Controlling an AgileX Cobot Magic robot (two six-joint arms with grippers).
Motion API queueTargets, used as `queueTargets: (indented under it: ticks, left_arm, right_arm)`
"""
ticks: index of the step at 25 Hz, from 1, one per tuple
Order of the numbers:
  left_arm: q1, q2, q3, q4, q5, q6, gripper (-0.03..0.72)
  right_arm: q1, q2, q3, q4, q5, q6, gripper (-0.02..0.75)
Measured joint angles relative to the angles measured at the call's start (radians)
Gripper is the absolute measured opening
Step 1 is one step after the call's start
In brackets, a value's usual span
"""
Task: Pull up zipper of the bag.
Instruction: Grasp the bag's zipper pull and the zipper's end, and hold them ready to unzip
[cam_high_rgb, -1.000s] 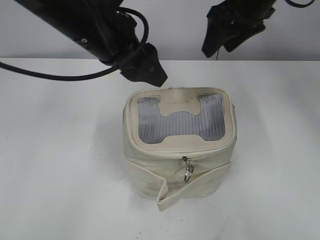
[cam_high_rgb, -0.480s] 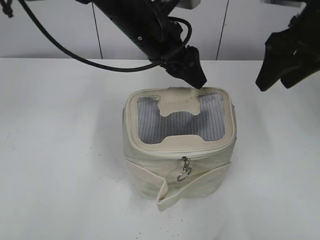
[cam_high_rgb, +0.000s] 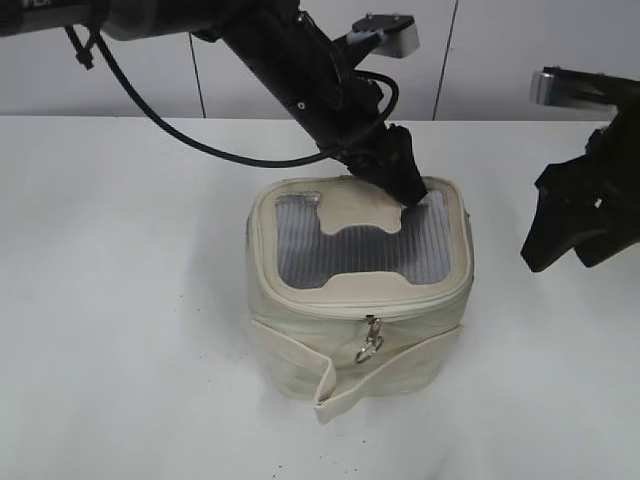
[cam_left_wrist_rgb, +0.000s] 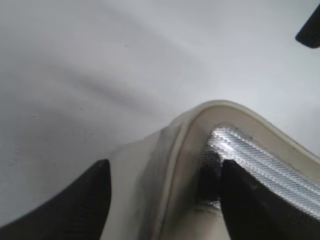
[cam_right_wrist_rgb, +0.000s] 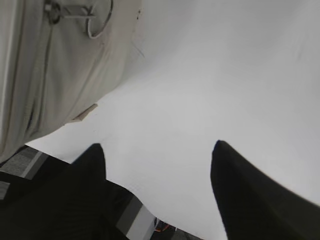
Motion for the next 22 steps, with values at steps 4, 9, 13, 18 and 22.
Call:
queueTargets:
  ticks: [4,9,13,18,22]
  left_arm:
    - [0.0,0.023,-0.005,-0.03,0.024,0.0,0.492]
    - [0.002,0.026,-0.005,-0.048,0.048,0.0,0.139]
    - [0.004,0.026,-0.006,-0.05,0.074,0.001,0.049]
    - [0.004,0.026,-0.011,-0.05,0.094,0.002,0.048]
    - [0.004,0.026,-0.012,-0.05,0.096,0.002,0.048]
  right_arm:
    - [0.0,0.0,0.058,0.047,-0.024,-0.01,0.514]
    - [0.0,-0.005,0.113,0.074,-0.124,-0.03,0.514]
    - [-0.001,-0.04,0.204,0.089,-0.243,-0.076,0.503]
    - [-0.001,-0.085,0.277,0.216,-0.331,-0.25,0.469]
    - [-0.001,-0.084,0.28,0.334,-0.354,-0.429,0.465]
